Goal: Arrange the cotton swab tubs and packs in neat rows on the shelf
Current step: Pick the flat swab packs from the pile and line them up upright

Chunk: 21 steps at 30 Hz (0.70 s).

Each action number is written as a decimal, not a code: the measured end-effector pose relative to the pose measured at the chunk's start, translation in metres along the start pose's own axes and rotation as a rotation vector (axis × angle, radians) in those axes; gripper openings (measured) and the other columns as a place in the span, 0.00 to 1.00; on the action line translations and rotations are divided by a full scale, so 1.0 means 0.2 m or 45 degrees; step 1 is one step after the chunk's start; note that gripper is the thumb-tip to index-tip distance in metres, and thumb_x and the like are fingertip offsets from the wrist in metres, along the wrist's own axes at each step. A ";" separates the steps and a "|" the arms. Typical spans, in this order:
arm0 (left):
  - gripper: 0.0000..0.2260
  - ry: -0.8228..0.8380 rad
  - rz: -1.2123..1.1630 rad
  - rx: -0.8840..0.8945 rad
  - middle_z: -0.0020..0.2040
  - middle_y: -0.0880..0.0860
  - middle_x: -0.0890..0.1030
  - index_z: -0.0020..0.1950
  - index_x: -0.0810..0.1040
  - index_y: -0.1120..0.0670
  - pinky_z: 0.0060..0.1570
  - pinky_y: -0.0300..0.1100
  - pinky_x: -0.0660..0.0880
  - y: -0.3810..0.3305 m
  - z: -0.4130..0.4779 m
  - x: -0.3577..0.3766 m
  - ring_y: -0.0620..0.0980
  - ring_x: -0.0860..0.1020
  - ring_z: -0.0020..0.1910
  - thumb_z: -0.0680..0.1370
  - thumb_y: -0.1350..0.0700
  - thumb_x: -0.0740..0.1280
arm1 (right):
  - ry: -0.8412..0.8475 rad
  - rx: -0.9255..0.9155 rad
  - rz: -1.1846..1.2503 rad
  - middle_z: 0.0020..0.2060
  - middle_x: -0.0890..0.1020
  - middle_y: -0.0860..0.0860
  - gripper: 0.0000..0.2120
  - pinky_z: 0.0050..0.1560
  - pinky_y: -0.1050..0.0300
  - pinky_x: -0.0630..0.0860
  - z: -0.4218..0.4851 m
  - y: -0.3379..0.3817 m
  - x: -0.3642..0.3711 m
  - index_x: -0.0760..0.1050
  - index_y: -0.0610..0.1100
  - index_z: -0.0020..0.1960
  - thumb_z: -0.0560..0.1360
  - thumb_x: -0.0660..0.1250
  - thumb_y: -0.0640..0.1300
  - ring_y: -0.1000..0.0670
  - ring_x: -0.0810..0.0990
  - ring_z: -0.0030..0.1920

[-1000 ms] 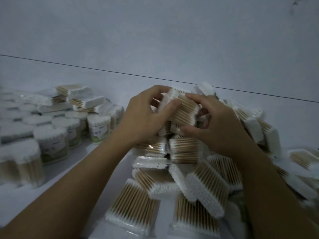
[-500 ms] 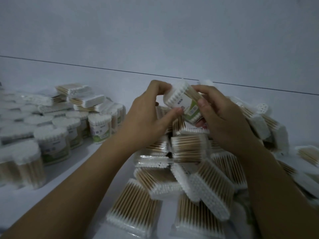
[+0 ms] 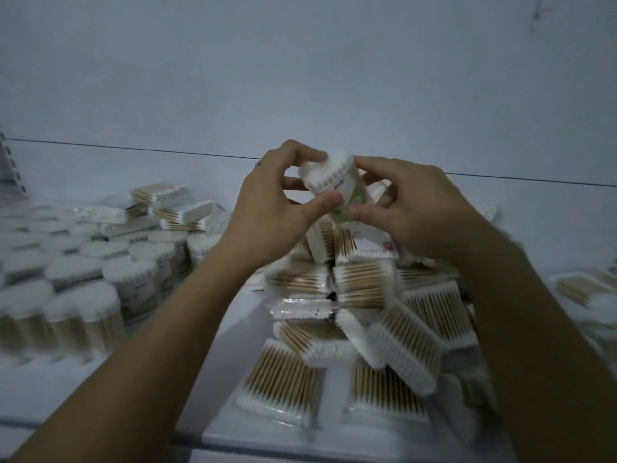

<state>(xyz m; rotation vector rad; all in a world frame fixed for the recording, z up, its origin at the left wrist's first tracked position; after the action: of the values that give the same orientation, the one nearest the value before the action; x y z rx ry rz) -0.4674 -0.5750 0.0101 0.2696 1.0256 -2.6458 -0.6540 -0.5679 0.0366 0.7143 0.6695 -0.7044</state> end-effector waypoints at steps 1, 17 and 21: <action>0.15 0.009 0.080 -0.014 0.59 0.48 0.77 0.54 0.75 0.47 0.41 0.33 0.77 -0.01 0.00 -0.04 0.42 0.80 0.49 0.72 0.51 0.76 | 0.032 0.009 -0.054 0.56 0.78 0.58 0.29 0.47 0.65 0.71 0.01 0.03 0.00 0.67 0.61 0.72 0.73 0.73 0.54 0.61 0.75 0.41; 0.23 0.511 1.177 -0.157 0.58 0.52 0.76 0.60 0.70 0.51 0.49 0.46 0.73 0.09 -0.21 -0.58 0.53 0.77 0.51 0.72 0.42 0.73 | 0.225 0.027 -0.344 0.61 0.73 0.48 0.24 0.55 0.51 0.73 -0.10 0.59 0.54 0.64 0.46 0.71 0.77 0.66 0.44 0.44 0.76 0.60; 0.23 0.624 1.225 -0.211 0.54 0.52 0.75 0.58 0.70 0.54 0.44 0.45 0.70 0.18 -0.26 -0.61 0.54 0.76 0.50 0.72 0.44 0.73 | 0.333 0.022 -0.495 0.64 0.72 0.44 0.23 0.55 0.54 0.68 -0.12 0.66 0.67 0.62 0.44 0.71 0.78 0.64 0.42 0.44 0.75 0.60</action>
<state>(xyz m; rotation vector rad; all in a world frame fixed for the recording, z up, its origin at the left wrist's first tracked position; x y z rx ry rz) -0.3368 -0.5410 -0.0171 1.0920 0.9007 -1.6392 -0.4826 -0.5213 -0.0317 0.7057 1.0601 -0.9828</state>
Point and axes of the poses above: each hand's wrist, its own z-axis towards the middle knuckle, its own x-axis out of the palm, y = z × x, the point moved 1 cm from there along z, towards the middle knuckle
